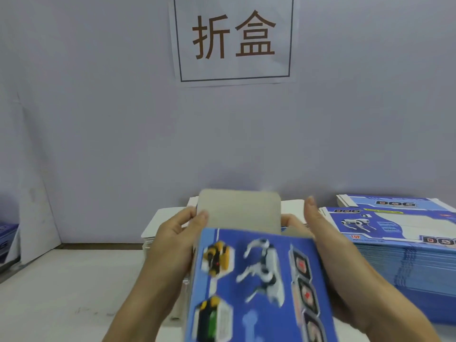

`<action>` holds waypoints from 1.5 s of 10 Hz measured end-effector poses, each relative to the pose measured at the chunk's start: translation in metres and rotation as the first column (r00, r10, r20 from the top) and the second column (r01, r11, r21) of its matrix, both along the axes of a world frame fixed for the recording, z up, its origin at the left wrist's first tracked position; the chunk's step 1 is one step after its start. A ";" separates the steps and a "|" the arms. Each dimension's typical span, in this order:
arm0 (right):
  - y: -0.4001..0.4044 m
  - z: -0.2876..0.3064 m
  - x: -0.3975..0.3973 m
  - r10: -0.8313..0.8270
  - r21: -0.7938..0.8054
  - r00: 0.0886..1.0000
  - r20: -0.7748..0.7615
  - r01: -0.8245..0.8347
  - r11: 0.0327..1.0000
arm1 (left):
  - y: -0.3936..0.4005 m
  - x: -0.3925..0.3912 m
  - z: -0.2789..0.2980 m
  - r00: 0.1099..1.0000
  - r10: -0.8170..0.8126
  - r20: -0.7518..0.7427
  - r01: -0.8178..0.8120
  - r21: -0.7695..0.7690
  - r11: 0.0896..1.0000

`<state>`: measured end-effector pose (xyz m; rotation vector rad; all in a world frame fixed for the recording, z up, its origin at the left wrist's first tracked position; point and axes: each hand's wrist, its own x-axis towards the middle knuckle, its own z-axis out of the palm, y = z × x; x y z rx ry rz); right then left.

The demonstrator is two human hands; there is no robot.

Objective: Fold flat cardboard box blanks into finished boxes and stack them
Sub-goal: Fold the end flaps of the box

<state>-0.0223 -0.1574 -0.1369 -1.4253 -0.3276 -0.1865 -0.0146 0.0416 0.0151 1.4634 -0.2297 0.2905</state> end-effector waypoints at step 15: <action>0.001 0.150 0.008 0.042 -0.052 0.985 0.167 -0.033 0.998 | -0.009 0.002 -0.006 0.983 -0.073 0.170 0.080 -0.032 0.996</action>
